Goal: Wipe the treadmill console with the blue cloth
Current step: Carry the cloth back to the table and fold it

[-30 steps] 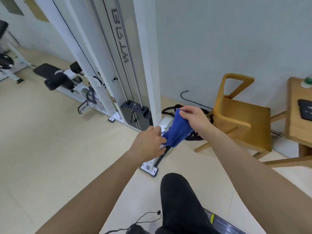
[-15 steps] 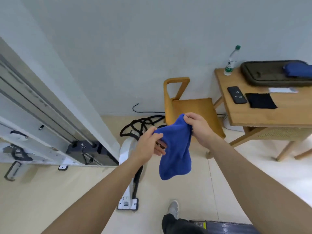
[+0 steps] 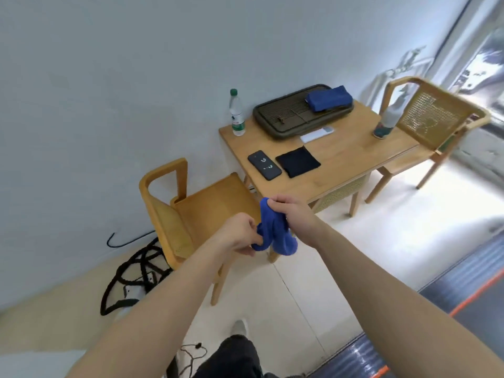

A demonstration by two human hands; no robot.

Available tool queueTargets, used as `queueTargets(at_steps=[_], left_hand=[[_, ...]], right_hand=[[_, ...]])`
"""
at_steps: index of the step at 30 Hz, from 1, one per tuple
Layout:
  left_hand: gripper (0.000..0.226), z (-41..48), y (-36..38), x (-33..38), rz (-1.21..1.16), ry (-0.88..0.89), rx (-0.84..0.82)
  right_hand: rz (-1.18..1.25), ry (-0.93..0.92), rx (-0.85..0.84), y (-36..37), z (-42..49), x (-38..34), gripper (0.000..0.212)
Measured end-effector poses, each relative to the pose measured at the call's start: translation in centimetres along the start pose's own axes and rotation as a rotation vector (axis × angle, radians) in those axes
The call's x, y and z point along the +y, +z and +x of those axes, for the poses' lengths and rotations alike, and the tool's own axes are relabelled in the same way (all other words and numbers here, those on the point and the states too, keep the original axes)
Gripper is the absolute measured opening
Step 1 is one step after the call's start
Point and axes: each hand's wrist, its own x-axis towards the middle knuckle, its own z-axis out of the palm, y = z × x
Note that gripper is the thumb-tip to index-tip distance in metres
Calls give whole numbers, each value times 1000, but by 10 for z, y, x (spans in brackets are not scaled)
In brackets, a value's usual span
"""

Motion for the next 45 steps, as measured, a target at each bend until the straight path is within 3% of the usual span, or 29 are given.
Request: queueTargets(at_steps=[3,7,11,14,17,23,25,29,33,37,41,45], left_hand=[[7,43,15,41,103,80,-86],[16,96,23,87,172,151,-108],[26,154,12,134,260,184,-378],[34,189,-3,173,308,238,-560],[33,218,-19,207,287,302,-606],[32,264,-4,255,127,452,-380],[21,280,6,271,84,495,-311],[7,311,17,299,27,450,-191],[7,336,23,327,-21,189,-126],[15,353,32,356,-257,-101,106],[25,369,38,372,-299,-285,312],[18,378,42,376,-543,-481,384]], right_hand=[[73,34,104,-39,19,0,23],[83,96,225,-101,48,2,19],[22,172,299,-161,85,0,22],[-125,247,236,-202,115,-10,26],[-174,276,148,-240,142,-27,26],[178,234,164,-300,189,-53,20],[286,215,122,-317,206,-63,24],[387,214,34,-357,247,-72,29],[346,249,-73,-402,296,-74,17],[153,133,-178,-436,333,-76,25],[-49,61,-340,-461,356,-79,35],[-142,-27,-415,-471,369,-84,33]])
